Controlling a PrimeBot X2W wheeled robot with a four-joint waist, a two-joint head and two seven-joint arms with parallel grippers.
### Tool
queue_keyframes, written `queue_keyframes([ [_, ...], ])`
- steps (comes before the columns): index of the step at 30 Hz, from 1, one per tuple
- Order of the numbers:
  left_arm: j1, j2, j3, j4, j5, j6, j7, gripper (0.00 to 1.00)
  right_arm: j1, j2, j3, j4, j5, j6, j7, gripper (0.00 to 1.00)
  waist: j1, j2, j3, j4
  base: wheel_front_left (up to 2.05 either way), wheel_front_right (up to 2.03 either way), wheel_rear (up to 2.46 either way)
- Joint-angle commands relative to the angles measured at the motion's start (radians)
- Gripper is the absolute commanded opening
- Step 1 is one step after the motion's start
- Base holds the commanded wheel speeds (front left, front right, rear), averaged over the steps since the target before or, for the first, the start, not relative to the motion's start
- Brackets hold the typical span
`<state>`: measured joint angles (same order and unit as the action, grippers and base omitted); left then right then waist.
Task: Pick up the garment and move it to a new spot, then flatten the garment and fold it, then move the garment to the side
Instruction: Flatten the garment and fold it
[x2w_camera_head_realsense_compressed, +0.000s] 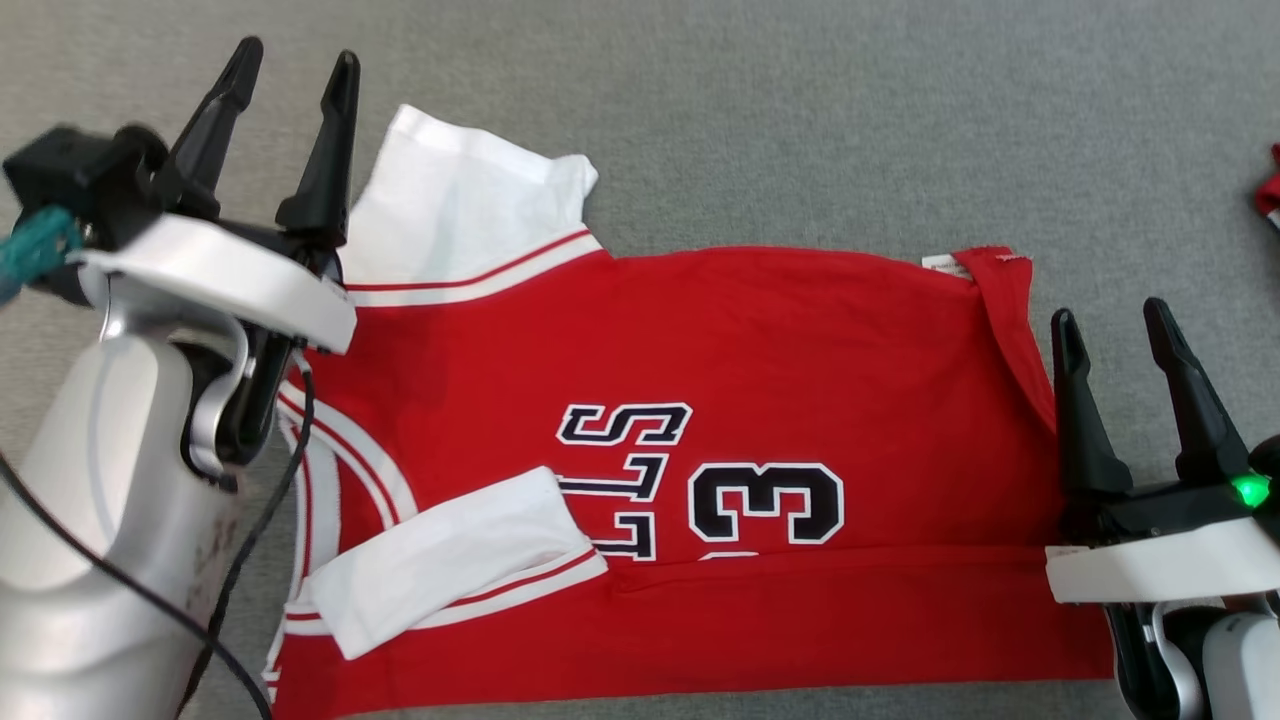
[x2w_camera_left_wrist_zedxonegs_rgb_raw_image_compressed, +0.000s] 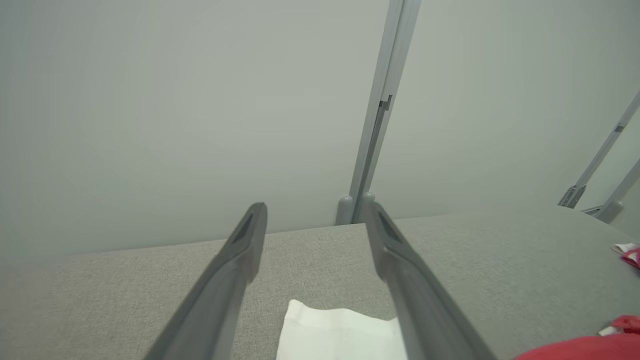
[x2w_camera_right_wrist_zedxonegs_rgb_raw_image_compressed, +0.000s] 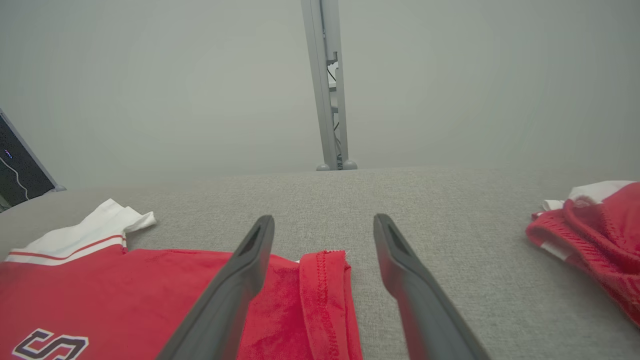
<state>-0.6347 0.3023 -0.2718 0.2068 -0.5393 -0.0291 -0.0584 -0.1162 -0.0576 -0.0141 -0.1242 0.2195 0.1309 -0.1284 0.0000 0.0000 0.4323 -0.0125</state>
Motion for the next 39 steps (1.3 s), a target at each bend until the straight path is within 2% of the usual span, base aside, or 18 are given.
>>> queue_keyframes([
  [1,-0.045,-0.002,-0.006,0.052,-0.007,-0.017,0.017,1.00,-0.022,-0.003,0.006,0.005,0.005,0.000,-0.011,1.00,0.0000,0.0000,0.053,-0.034,0.00,0.00,0.00],
  [9,-0.219,-0.012,-0.062,0.393,-0.044,-0.076,0.126,1.00,-0.080,-0.007,0.032,0.050,0.017,0.000,-0.036,1.00,0.0000,0.0000,0.096,-0.065,0.00,0.00,0.00],
  [17,-0.290,-0.023,-0.102,0.570,-0.051,-0.093,0.126,1.00,-0.100,-0.022,0.028,0.073,0.035,0.000,-0.034,1.00,0.0000,0.0000,0.095,-0.067,0.00,0.00,0.00],
  [18,-0.295,-0.026,-0.108,0.584,-0.050,-0.094,0.122,0.19,-0.106,-0.028,0.025,0.077,0.038,0.000,-0.031,1.00,0.0000,0.0000,0.094,-0.066,0.00,0.00,0.00],
  [19,-0.299,-0.031,-0.115,0.597,-0.051,-0.096,0.119,0.00,-0.112,-0.034,0.024,0.082,0.039,0.000,-0.029,1.00,0.0000,0.0000,0.092,-0.065,0.00,0.00,0.00],
  [24,-0.323,-0.048,-0.140,0.636,-0.064,-0.102,0.085,0.00,-0.180,-0.079,0.062,0.116,0.054,0.000,0.006,1.00,0.0000,0.0000,0.090,-0.050,0.00,0.00,0.00],
  [31,-0.348,-0.067,-0.180,0.667,-0.081,-0.101,0.044,0.00,-0.252,-0.148,0.142,0.161,0.047,0.000,0.118,1.00,0.0000,0.0000,0.086,-0.018,0.00,0.00,0.00],
  [39,-0.353,-0.063,-0.224,0.679,-0.113,-0.102,0.017,0.00,-0.246,-0.171,0.155,0.191,0.035,0.000,0.211,1.00,0.0000,0.0000,0.084,-0.011,0.00,0.00,0.00],
])
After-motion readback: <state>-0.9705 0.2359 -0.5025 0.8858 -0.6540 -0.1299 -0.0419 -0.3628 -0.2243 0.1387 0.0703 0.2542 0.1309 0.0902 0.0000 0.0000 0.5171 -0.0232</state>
